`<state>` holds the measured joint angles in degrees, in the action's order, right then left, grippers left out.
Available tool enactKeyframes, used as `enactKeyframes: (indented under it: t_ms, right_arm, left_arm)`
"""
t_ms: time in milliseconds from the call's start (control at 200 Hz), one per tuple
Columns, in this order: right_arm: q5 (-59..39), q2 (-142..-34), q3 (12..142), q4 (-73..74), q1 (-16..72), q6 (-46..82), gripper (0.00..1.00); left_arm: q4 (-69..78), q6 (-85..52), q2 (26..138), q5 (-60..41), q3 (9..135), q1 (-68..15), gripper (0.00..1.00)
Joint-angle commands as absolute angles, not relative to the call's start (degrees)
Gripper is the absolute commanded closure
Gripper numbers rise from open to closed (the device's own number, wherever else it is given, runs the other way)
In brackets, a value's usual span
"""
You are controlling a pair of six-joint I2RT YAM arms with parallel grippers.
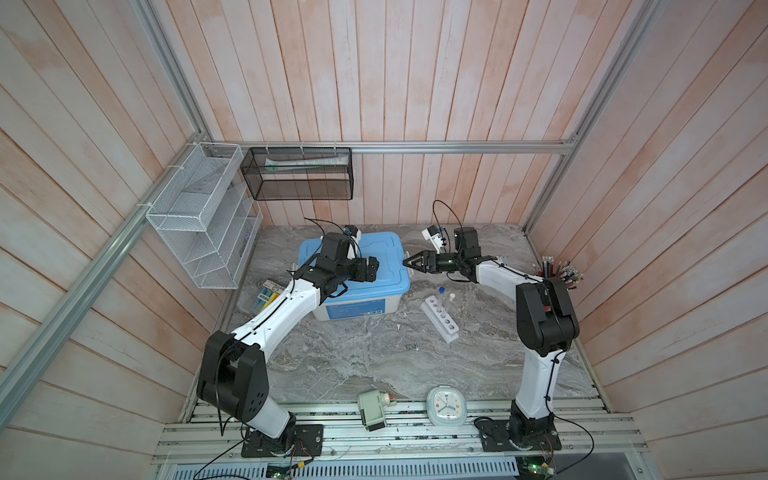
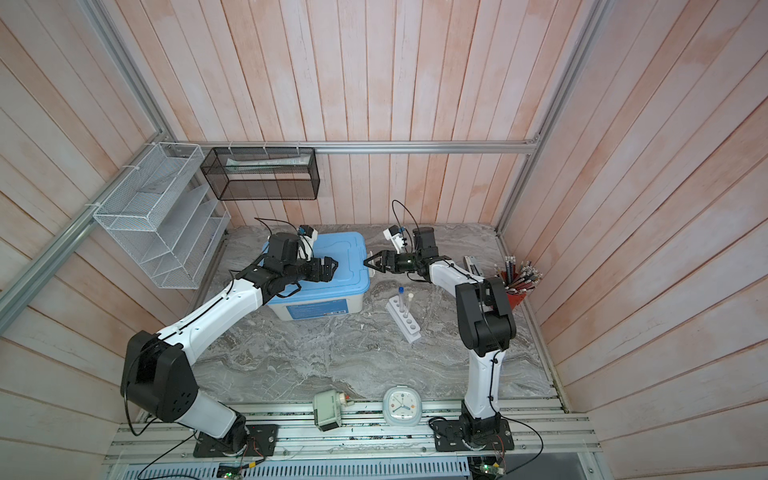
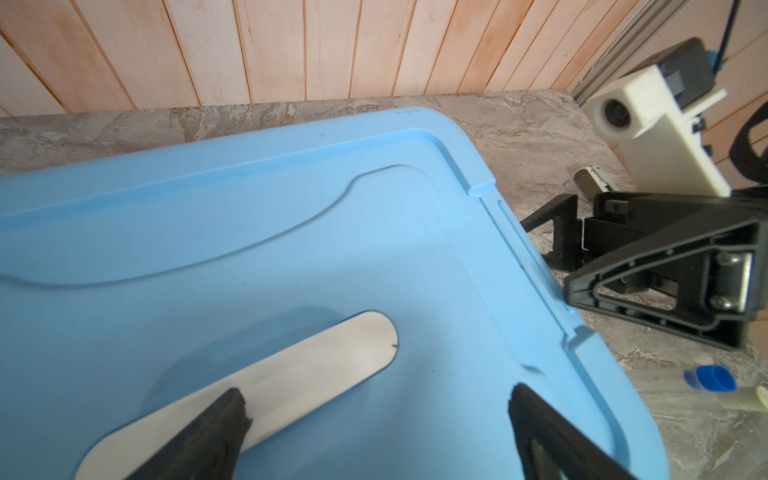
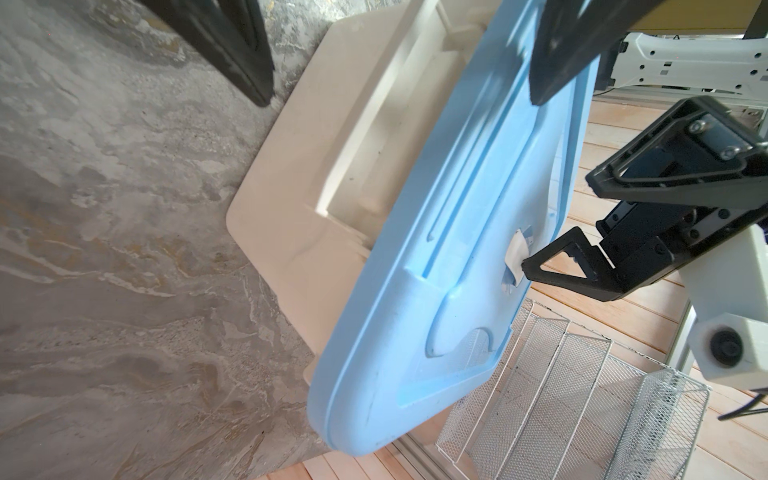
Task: Organize the chemistry lab equipment
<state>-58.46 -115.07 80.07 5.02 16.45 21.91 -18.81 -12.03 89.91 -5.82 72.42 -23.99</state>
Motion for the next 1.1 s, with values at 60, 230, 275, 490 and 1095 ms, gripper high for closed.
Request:
enactKeyframes:
  t_ms: [60, 230, 275, 490, 1095]
  right_arm:
    - [-61.2, -116.0, 81.2, 9.2, 16.8, 23.6, 0.04]
    - [-61.9, -117.2, 81.9, 10.4, 17.4, 24.9, 0.04]
    - [-62.0, -117.5, 82.1, 10.8, 17.6, 25.2, 0.04]
    - [-61.5, -119.2, 83.0, 13.1, 17.8, 27.7, 0.06]
    - [-61.1, -120.7, 83.2, 15.5, 18.8, 31.4, 0.13]
  left_arm:
    - [-20.9, -12.5, 91.7, -5.8, 73.0, -24.3, 0.00]
    - [-20.9, -12.6, 91.9, -5.8, 72.7, -24.3, 0.00]
    - [-20.8, -12.6, 91.8, -5.8, 72.6, -24.3, 0.00]
    - [-20.8, -12.8, 91.9, -5.8, 72.4, -24.3, 0.00]
    - [-20.6, -12.5, 91.8, -6.2, 71.2, -24.3, 0.00]
